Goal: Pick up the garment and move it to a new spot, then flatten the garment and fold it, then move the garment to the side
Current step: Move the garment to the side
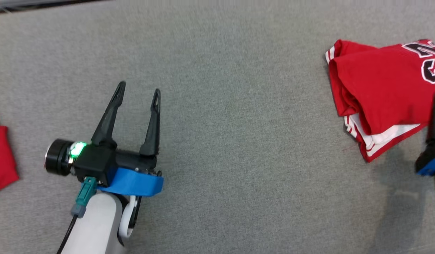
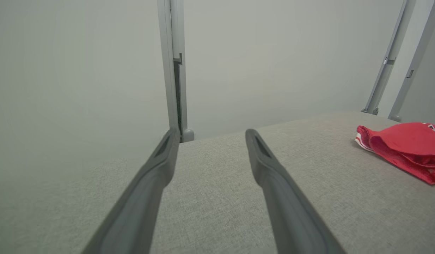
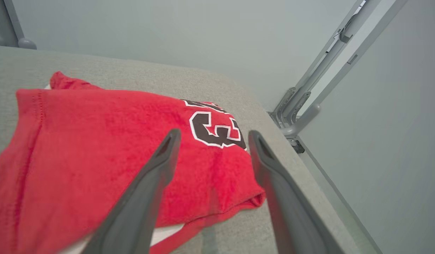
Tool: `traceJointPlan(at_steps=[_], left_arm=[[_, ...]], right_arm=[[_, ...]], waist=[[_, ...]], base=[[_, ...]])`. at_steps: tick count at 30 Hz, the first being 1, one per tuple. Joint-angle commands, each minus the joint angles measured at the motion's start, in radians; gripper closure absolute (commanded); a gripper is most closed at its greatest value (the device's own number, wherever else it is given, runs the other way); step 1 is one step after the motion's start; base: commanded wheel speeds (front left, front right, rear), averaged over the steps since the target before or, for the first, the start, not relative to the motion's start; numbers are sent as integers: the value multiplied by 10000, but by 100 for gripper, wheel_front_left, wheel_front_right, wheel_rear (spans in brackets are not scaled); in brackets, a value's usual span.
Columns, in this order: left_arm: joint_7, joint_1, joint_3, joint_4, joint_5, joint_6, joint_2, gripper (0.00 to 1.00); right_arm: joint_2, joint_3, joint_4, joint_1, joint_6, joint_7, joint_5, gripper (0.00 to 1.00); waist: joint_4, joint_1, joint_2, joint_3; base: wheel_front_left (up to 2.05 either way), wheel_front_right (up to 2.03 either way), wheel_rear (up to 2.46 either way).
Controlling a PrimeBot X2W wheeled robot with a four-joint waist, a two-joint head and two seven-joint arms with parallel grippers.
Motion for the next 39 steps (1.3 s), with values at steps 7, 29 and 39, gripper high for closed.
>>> traceJointPlan(at_steps=[7, 29, 39], left_arm=[[-21, 1072, 485, 469, -417, 341, -29, 0], [123, 2994, 1080, 1335, -1075, 405, 462, 0], [412, 3811, 920, 1231, -1181, 420, 616, 0]], right_arm=[[1053, 953, -1650, 1710, -3, 75, 649, 0], [1549, 3147, -3609, 4189, -1, 698, 2291, 0], [1552, 3116, -3855, 5210, -1, 894, 2504, 0]], waist=[[114, 1, -1, -1265], [1595, 1, -1, -3431], [1332, 1, -1, -4315]], base=[[0, 0, 0], [0, 0, 0], [0, 0, 0]])
